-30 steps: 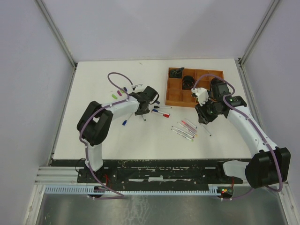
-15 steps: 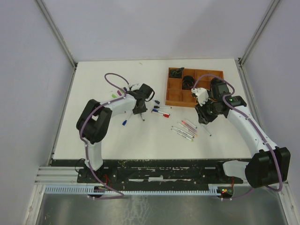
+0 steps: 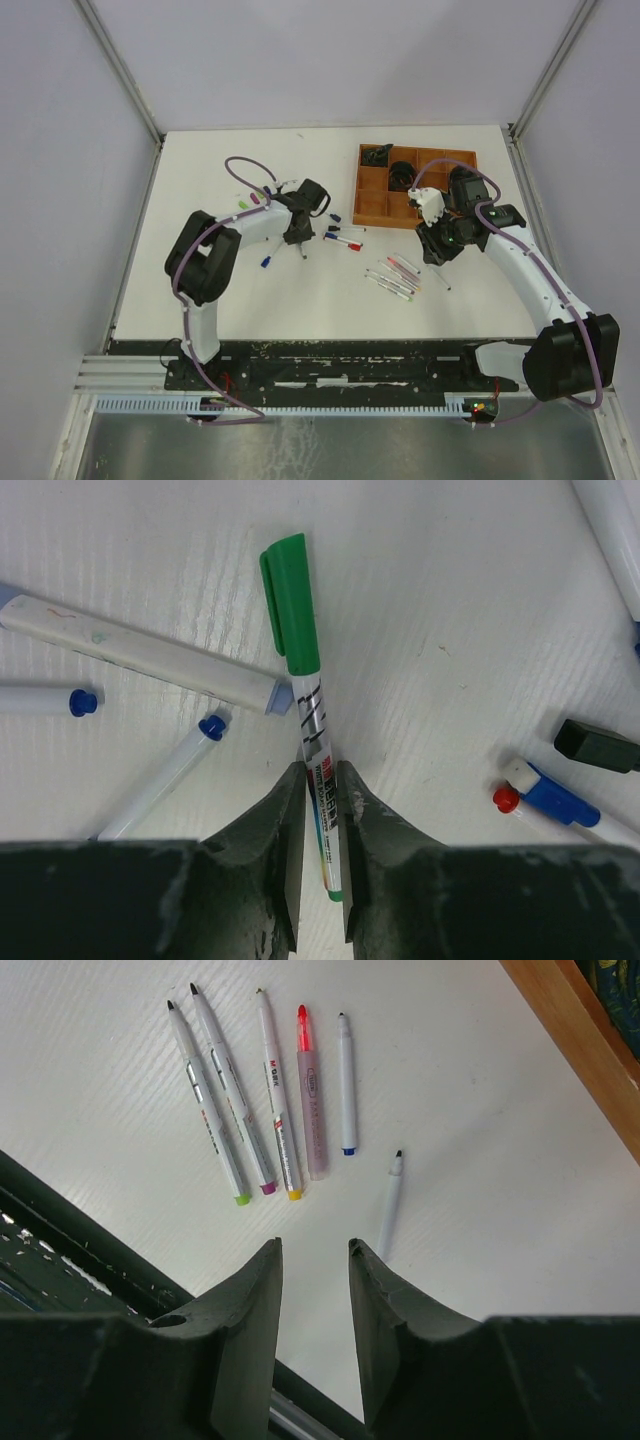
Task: Open the pen caps
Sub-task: Pick up the pen from the center of the board.
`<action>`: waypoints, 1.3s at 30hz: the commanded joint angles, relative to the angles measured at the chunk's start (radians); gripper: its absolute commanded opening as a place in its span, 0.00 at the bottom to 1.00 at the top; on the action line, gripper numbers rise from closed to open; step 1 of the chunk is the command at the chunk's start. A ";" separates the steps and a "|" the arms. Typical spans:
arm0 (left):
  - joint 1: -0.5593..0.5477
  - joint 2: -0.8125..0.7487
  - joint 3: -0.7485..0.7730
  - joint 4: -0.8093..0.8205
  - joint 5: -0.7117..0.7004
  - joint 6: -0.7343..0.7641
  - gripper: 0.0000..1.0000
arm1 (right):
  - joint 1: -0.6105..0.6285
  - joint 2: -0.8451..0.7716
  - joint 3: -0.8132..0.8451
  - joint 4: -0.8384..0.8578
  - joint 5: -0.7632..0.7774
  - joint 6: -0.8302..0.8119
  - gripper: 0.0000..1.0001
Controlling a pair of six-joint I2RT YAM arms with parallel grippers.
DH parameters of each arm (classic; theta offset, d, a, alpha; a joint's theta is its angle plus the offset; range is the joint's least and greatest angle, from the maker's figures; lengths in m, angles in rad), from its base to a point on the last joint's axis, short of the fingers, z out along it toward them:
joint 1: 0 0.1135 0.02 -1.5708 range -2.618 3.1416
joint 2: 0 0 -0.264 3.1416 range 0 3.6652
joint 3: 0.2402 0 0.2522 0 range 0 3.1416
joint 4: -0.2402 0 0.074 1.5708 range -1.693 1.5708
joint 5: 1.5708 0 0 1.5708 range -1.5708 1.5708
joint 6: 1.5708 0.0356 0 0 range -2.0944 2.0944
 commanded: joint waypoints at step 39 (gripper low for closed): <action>-0.228 -0.846 -0.757 1.048 0.227 -0.022 0.03 | 0.002 -0.189 -0.012 0.038 -0.390 -0.011 0.41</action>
